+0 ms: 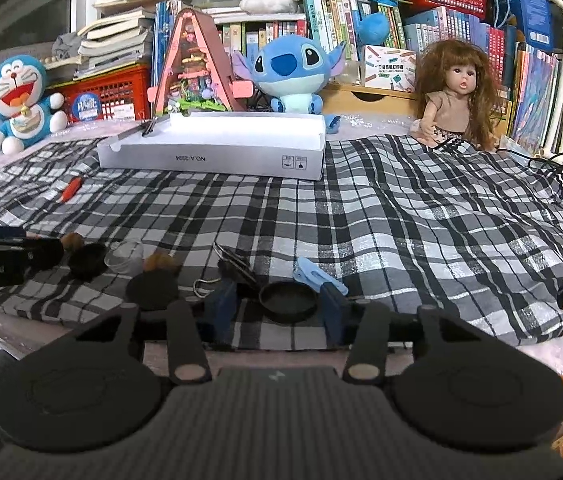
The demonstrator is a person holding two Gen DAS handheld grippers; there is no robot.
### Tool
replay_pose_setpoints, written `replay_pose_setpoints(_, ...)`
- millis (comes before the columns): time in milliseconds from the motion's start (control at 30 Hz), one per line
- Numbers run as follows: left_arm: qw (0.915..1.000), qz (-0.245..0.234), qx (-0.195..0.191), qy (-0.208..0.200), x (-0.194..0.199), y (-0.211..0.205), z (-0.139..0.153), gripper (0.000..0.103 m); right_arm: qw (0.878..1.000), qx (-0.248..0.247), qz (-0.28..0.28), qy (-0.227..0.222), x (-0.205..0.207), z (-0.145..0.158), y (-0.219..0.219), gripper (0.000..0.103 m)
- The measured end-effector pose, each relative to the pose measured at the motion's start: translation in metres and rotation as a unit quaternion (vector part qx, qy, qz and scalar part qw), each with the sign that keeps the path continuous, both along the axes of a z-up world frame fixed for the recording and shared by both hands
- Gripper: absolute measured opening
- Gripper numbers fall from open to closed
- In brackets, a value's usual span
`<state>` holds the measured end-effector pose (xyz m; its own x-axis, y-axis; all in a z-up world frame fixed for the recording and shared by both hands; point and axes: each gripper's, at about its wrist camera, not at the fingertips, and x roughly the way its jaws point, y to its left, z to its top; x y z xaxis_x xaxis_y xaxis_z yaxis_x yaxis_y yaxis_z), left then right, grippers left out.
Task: Organize rigid objects
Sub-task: 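Grasp the light-blue clip with the left tool while the right tool grasps a black round cap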
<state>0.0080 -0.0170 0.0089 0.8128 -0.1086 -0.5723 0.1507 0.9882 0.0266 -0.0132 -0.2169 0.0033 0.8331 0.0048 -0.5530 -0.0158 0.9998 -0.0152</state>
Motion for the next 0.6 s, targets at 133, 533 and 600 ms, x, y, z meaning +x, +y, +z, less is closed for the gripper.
replay_pose_setpoints(133, 0.9997, -0.002, -0.018, 0.015, 0.003, 0.004, -0.002, 0.030, 1.000, -0.003, 0.005, 0.002, 0.002, -0.004, 0.000, 0.043)
replay_pose_setpoints(533, 1.0000, -0.001, -0.003, -0.007, -0.005, 0.005, 0.007, 0.031, 1.000, 0.002, 0.012, -0.013, -0.001, 0.004, 0.003, 0.037)
replay_pose_setpoints(600, 1.0000, 0.001, -0.002, -0.004, -0.005, 0.006, 0.005, 0.036, 1.000, 0.005, 0.012, -0.009, -0.001, 0.003, 0.002, 0.037)
